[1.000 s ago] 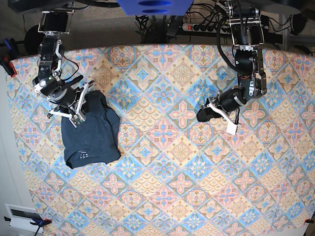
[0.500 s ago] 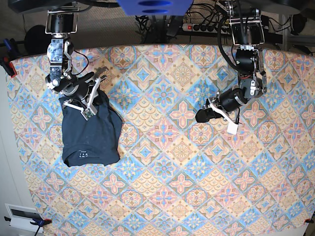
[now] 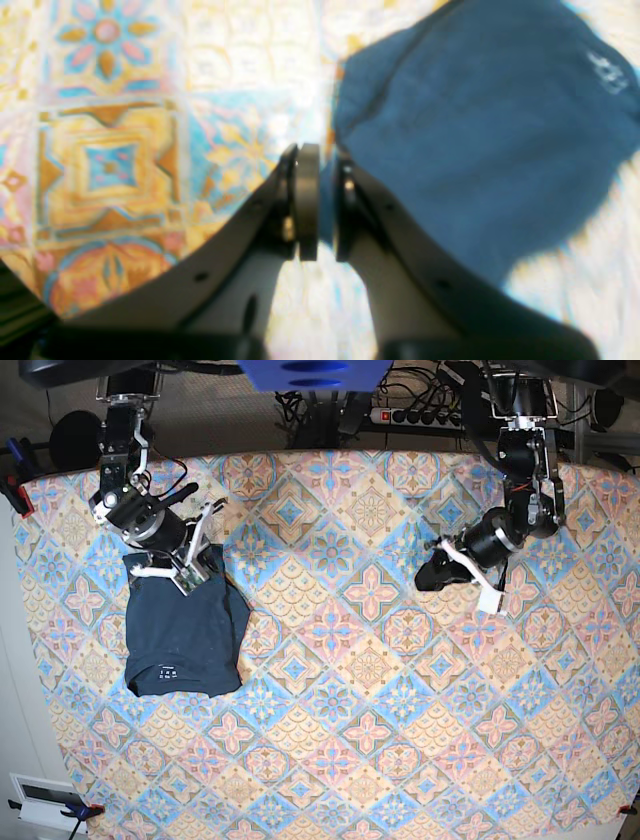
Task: Layout the t-shirt on the table in an organized manner, then fold the t-shirt properly
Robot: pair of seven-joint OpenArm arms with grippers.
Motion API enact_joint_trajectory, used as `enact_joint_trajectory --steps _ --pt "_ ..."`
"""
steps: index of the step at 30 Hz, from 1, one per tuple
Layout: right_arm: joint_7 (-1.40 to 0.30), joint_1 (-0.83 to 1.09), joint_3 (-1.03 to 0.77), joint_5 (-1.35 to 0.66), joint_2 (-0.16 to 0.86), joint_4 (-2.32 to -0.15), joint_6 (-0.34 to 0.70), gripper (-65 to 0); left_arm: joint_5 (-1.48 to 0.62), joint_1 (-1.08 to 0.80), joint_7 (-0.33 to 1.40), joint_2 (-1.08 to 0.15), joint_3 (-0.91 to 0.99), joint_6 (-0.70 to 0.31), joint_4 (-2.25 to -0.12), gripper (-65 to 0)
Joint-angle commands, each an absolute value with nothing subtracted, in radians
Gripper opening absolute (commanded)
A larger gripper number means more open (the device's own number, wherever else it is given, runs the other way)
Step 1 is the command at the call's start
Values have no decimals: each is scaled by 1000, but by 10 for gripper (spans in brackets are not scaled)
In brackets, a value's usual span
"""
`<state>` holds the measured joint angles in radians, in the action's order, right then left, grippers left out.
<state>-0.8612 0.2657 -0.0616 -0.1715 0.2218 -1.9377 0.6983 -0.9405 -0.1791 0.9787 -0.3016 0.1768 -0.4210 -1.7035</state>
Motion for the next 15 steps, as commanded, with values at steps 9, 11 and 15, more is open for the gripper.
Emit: enact_joint_trajectory --steps 9,11,15 --pt "-851 489 -242 -260 197 -1974 698 -605 -964 -423 961 -398 340 -433 -1900 -650" --pt "-858 489 -308 -309 170 -1972 698 -605 -964 -469 963 -398 387 -435 -1908 -650" --pt "-858 555 -444 -372 137 -1972 698 -605 -964 -582 963 -401 450 -437 -1971 -650"
